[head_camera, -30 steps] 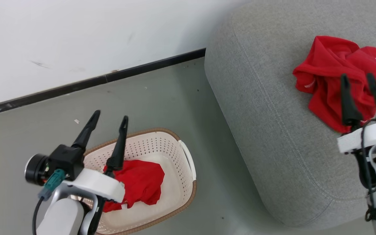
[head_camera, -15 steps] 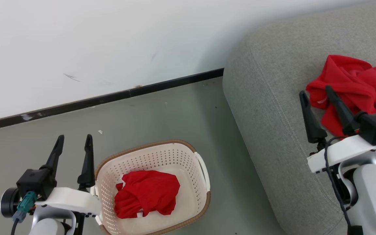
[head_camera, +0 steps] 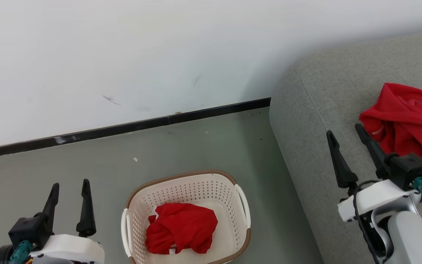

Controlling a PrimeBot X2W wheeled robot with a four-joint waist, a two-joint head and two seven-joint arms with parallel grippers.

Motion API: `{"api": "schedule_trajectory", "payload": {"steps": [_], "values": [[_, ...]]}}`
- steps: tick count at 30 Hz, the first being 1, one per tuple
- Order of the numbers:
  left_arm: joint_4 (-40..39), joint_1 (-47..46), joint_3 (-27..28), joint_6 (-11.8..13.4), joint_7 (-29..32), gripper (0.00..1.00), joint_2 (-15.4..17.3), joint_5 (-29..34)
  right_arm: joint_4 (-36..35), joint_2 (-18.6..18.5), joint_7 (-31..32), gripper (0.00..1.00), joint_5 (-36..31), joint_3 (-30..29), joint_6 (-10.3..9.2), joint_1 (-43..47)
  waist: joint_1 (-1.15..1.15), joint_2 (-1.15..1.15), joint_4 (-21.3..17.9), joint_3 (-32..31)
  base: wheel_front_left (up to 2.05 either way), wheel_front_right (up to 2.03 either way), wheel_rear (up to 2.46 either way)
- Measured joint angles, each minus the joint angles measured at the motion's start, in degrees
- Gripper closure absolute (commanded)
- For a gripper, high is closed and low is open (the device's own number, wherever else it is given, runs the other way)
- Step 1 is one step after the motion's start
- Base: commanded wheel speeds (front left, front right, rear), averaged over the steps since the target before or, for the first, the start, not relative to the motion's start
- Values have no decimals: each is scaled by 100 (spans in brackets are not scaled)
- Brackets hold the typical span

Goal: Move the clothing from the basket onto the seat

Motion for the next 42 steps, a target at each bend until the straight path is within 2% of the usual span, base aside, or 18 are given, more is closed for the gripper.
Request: {"api": "schedule_trajectory", "payload": {"steps": [24, 42], "values": [[141, 427, 53, -63, -68, 0, -113, -12, -291, 238, 0, 0, -170, -100, 0, 1124, 0, 0, 505, -614, 0, 0, 0], [146, 547, 5, -111, -76, 0, -119, -10, -442, 279, 0, 0, 33, -33, 0, 1557, 0, 0, 559, -772, 0, 0, 0]]}}
